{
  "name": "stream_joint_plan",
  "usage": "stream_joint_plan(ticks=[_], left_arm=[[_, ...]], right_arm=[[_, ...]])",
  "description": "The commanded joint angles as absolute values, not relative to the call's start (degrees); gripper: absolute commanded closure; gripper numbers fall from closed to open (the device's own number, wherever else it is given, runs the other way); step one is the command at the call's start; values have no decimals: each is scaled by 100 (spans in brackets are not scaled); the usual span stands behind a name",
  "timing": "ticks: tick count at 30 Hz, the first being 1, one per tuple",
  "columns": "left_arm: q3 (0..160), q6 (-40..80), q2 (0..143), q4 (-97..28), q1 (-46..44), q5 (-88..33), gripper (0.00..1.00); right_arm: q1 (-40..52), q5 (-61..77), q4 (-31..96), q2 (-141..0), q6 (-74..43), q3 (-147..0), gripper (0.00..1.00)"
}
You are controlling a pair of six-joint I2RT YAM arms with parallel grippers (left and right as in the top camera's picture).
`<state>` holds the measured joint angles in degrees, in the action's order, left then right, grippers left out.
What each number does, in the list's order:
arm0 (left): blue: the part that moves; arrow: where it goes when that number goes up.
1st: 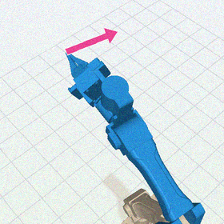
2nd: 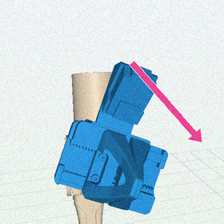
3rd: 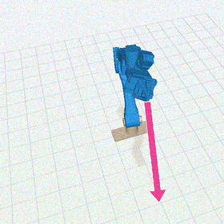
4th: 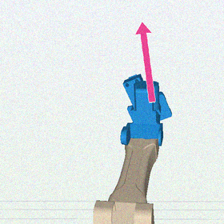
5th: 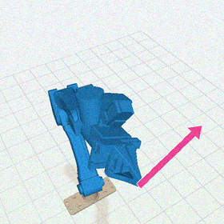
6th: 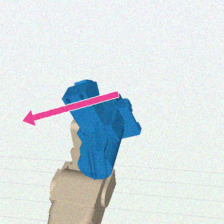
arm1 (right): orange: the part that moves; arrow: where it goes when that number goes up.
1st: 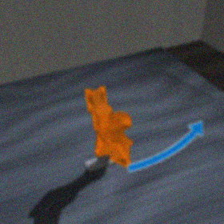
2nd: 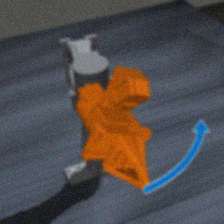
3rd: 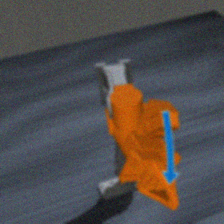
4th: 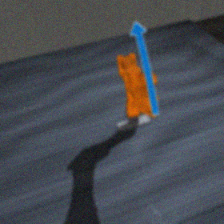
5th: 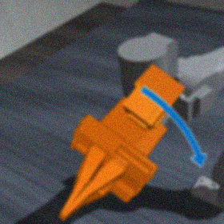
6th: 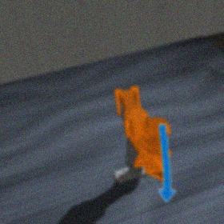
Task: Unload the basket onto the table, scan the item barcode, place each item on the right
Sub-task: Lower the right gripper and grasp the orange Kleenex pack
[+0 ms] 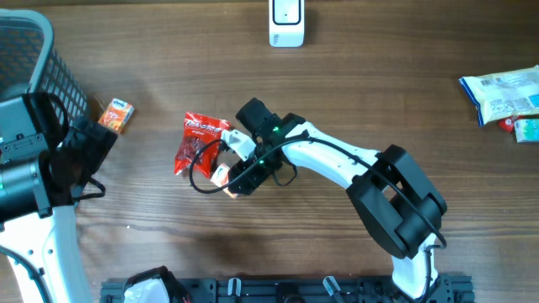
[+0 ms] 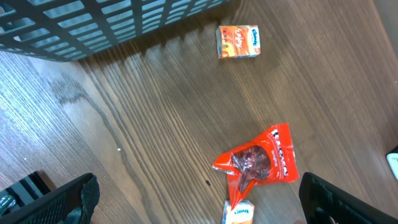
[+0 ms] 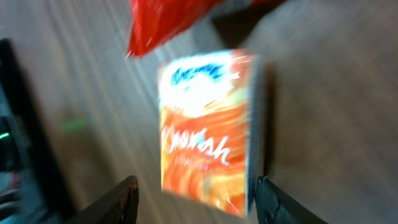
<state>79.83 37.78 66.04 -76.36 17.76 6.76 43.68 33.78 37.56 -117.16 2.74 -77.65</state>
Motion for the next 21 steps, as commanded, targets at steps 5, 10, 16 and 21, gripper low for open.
stream_joint_plan(ticks=[5,10,16,21], left_arm=[[7983,3776,6602,-7636,1817,648,0],[7983,3776,6602,-7636,1817,648,0],[7983,3776,6602,-7638,1817,648,0],[7983,3776,6602,-7636,1817,648,0]], right_arm=[[4353,3920,3791,-11627,-244,-7815,31],[4344,2375,3472,-11605,-1028,-7813,26],[4344,1826,3212,-11708,-1498,-7797,28],[4344,2569,3129,-11924,-1238,-7797,34]])
